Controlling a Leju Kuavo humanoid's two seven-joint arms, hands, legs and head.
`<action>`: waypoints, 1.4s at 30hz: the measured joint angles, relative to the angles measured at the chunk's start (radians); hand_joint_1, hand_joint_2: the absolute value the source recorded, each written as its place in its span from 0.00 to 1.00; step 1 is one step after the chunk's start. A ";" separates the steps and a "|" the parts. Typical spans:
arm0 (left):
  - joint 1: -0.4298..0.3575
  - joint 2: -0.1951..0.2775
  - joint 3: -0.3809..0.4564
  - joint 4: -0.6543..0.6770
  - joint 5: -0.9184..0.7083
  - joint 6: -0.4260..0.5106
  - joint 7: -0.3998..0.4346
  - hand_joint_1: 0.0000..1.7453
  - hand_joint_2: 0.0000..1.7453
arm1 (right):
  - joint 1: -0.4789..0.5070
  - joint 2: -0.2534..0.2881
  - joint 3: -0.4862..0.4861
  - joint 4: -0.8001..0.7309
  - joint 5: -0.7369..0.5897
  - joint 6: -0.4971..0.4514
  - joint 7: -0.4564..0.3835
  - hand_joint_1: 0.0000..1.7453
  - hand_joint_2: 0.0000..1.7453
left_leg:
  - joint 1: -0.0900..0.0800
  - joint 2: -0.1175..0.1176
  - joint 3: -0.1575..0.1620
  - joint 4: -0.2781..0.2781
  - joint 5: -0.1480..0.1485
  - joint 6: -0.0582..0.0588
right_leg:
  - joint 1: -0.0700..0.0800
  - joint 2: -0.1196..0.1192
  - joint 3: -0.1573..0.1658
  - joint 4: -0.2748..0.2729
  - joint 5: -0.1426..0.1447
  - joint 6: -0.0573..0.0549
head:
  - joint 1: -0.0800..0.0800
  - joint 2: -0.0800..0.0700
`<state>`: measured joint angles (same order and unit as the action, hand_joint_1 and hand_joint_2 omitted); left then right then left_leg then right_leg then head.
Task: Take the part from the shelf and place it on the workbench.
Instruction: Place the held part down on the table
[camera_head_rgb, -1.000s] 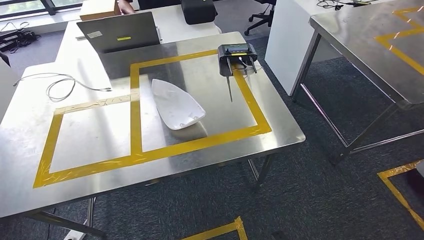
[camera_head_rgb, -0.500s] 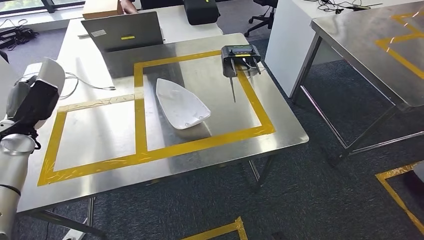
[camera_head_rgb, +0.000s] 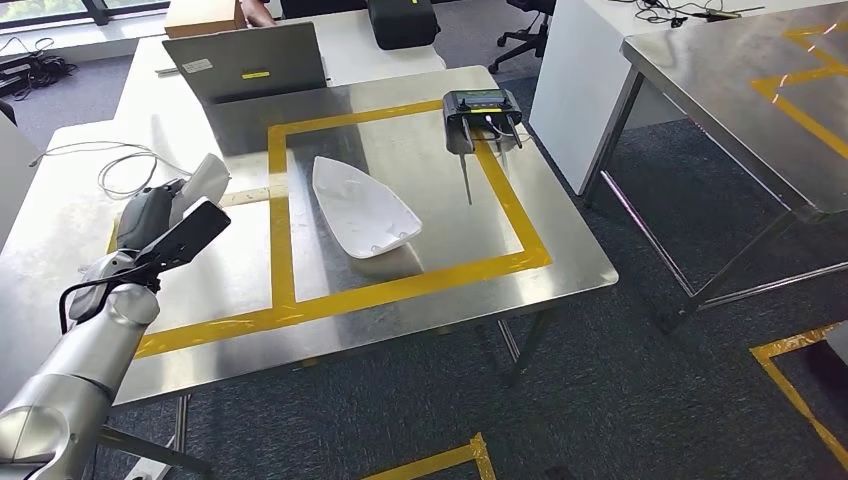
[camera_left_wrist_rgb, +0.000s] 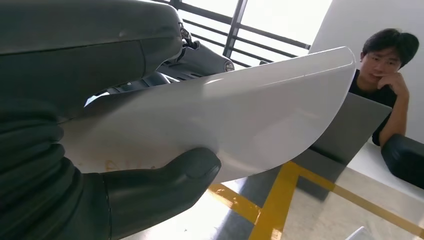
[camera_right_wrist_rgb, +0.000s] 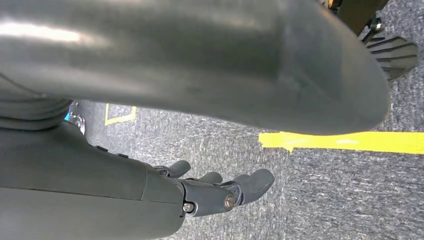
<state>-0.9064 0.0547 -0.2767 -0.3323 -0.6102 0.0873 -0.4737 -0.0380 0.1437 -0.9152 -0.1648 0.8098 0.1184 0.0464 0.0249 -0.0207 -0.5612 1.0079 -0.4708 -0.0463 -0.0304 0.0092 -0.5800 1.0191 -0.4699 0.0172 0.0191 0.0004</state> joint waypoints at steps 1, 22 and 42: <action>0.003 0.002 -0.008 0.002 -0.013 0.012 0.010 0.50 1.00 | 0.000 0.000 0.000 0.000 0.002 0.001 0.001 0.00 0.00 | 0.000 0.000 0.000 0.000 0.000 0.000 | 0.000 0.000 0.000 0.000 0.000 0.000 | 0.000 0.000; 0.032 0.071 -0.032 0.033 -0.053 0.280 0.327 0.00 0.00 | 0.003 -0.004 0.000 0.000 0.018 0.003 -0.007 0.00 0.00 | -0.002 0.000 -0.002 0.006 -0.002 0.006 | -0.005 0.000 0.000 -0.001 0.001 0.003 | 0.000 0.000; -0.009 0.149 0.044 -0.171 -0.052 0.485 0.169 0.00 0.00 | 0.002 -0.006 -0.003 0.000 0.027 -0.011 -0.005 0.00 0.00 | -0.003 0.002 -0.020 0.020 0.008 0.024 | 0.000 0.001 -0.015 0.032 0.003 0.011 | 0.008 0.000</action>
<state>-0.9153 0.2039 -0.2326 -0.5038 -0.6619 0.5725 -0.3046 -0.0355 0.1374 -0.9177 -0.1645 0.8364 0.1078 0.0415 0.0223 -0.0186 -0.5810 1.0276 -0.4633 -0.0222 -0.0302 0.0105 -0.5949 1.0509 -0.4673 0.0278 0.0272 0.0004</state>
